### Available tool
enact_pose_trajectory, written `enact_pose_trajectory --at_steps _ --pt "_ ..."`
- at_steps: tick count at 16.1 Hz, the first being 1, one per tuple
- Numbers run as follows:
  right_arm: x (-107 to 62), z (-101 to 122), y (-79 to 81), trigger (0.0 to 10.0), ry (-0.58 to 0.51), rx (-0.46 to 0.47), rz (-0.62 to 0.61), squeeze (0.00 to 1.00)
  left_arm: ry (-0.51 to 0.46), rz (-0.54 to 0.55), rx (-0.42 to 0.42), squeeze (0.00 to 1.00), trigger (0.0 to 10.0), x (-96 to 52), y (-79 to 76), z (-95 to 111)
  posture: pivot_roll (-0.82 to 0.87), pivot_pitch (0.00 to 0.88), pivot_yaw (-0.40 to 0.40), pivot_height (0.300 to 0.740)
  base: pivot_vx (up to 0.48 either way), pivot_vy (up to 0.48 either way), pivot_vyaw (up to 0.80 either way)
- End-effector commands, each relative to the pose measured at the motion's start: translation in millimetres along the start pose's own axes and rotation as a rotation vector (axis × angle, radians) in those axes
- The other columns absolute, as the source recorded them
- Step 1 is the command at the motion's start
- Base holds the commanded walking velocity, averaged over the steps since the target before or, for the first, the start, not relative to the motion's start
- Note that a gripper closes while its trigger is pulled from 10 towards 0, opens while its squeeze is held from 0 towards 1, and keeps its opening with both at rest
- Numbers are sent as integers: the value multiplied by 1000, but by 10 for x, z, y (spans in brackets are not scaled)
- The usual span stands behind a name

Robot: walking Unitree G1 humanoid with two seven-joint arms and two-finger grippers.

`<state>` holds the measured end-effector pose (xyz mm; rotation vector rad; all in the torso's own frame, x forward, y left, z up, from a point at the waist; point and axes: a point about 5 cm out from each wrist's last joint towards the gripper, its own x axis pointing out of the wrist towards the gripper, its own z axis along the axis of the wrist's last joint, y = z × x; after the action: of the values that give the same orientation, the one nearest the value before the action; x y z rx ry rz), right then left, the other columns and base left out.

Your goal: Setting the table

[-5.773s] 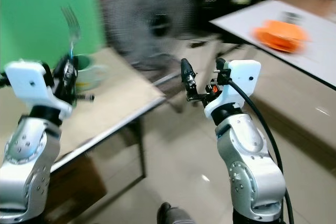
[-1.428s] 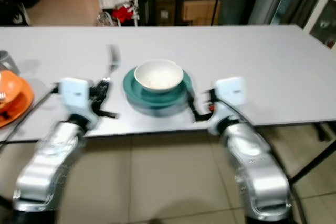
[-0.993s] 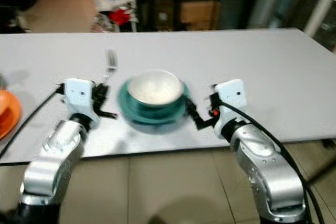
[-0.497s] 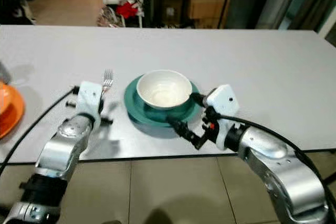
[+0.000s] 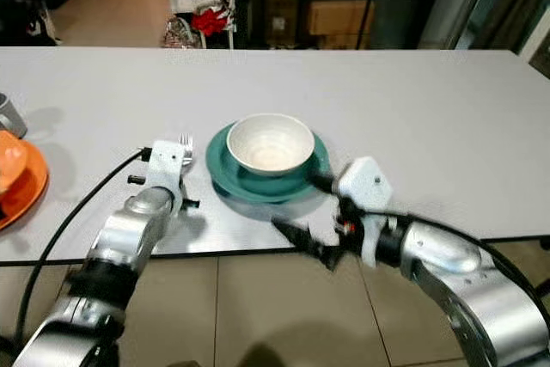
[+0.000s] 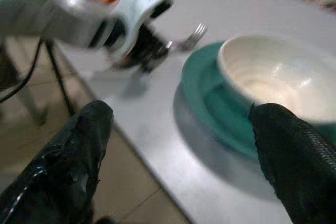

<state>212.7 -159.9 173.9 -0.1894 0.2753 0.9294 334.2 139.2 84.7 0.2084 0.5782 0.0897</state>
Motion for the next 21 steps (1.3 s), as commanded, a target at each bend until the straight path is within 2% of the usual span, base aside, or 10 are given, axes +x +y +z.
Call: enact_pose_trajectory --at_steps 1,3,5,10,12,13,14,19,20,21 --pt "-4 31 38 10000 -3 -11 29 0 35 30 -19 0 10000 22 29 -24 -50 0 19 740 0 0 0" --pt "-18 18 54 10000 9 -11 43 0 51 36 -54 0 10000 41 22 -22 -50 0 16 740 0 0 0" --pt "-20 9 60 10000 15 -12 55 0 79 -7 -119 0 10000 57 -85 -5 -51 0 12 740 0 0 0" --pt "-21 10 84 10000 17 -14 86 0 137 -45 -221 0 10000 69 -182 15 -51 0 14 740 0 0 0" --pt "-34 -7 111 10000 28 -9 107 0 159 -48 -214 0 10000 60 -206 -9 -50 0 16 740 0 0 0" --pt "-36 -14 117 10000 32 -8 113 0 167 -55 -211 596 10000 58 -225 -21 -50 0 16 740 0 0 0" --pt "-39 -17 117 10000 34 -7 116 0 177 -55 -200 1000 10000 54 -242 -33 -50 0 16 740 0 0 0" --pt "-35 -9 98 10000 30 -11 115 0 154 -15 -218 1000 10000 68 -167 16 -46 0 13 740 0 0 0" --pt "-36 -4 92 10000 27 -11 114 0 135 -13 -225 1000 10000 64 -145 47 -45 0 12 740 0 0 0" --pt "-46 34 73 10000 2 -7 112 0 50 -11 -255 1000 10000 37 -47 181 -40 0 10 740 0 0 0"
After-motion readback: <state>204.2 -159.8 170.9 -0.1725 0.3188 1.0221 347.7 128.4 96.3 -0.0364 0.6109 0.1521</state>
